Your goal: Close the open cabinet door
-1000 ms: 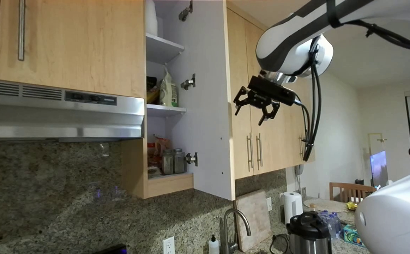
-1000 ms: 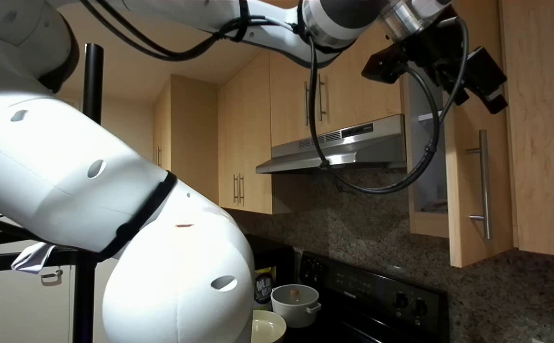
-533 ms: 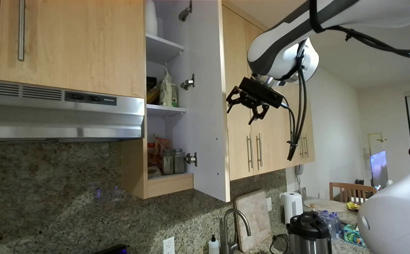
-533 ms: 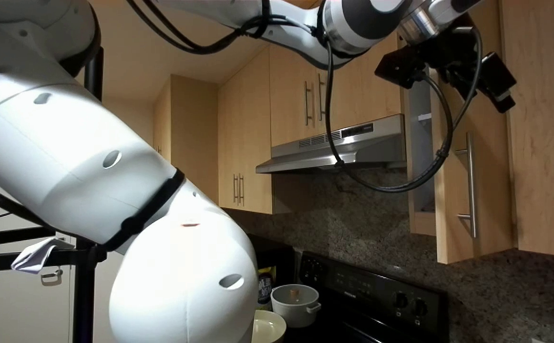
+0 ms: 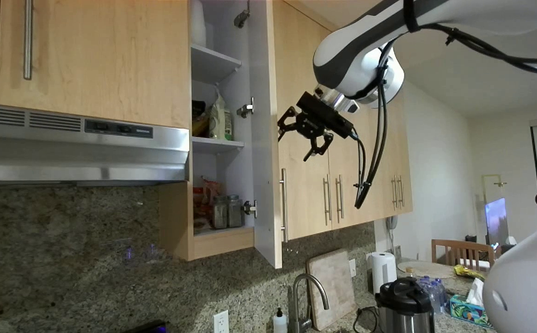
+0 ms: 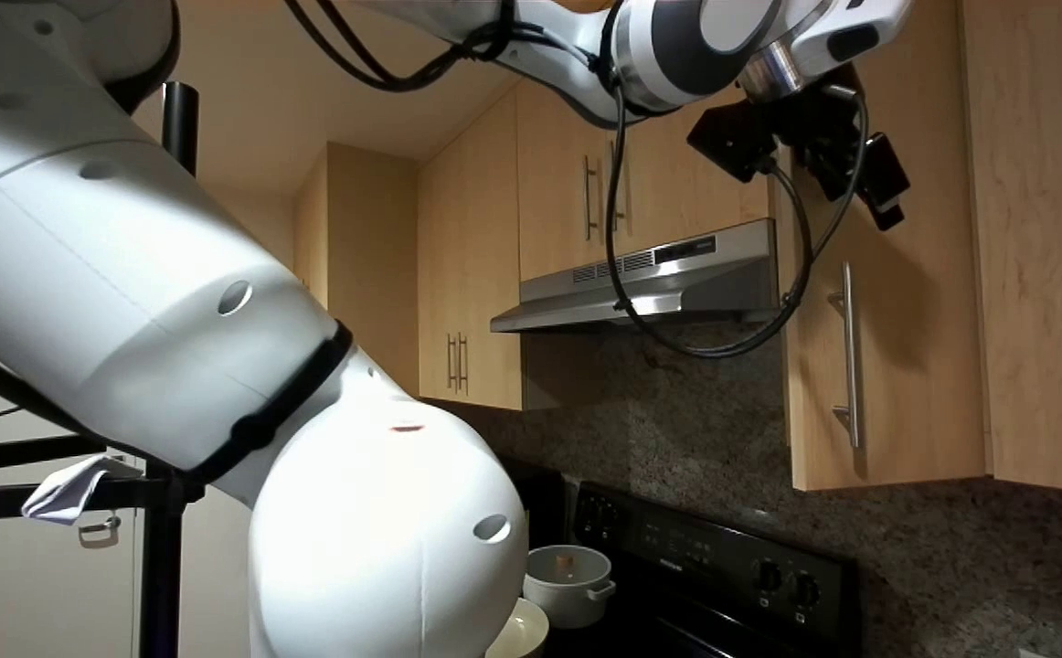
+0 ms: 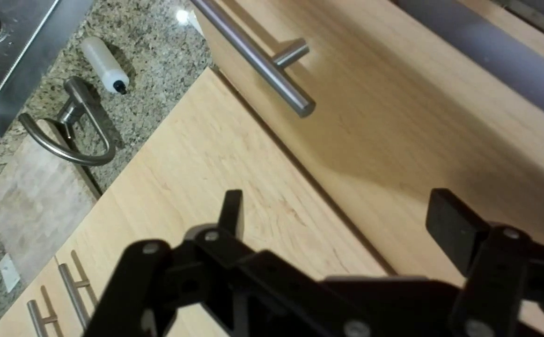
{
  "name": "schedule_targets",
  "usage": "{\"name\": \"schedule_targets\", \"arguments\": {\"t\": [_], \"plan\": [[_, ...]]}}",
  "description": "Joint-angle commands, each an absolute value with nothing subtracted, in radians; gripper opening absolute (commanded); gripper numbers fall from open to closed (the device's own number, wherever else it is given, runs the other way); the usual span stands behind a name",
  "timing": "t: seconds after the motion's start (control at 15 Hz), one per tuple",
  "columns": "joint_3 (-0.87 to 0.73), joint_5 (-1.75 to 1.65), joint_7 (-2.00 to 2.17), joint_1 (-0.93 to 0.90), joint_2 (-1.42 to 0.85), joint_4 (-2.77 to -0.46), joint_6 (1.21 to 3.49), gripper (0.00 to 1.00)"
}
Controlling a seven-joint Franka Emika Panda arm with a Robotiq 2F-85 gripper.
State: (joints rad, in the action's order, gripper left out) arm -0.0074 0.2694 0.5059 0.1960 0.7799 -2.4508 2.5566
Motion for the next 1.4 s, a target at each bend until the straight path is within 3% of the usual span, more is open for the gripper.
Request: {"name": "schedule_targets", "arguments": {"t": [0.0,1.33], "plan": [[-0.007,0.314,0.490,0.143,0.753,-2.426,2.554,1.00],[0.123,0.294,0.671,0.132,0.472,-2.158,2.643,1.00]]}}
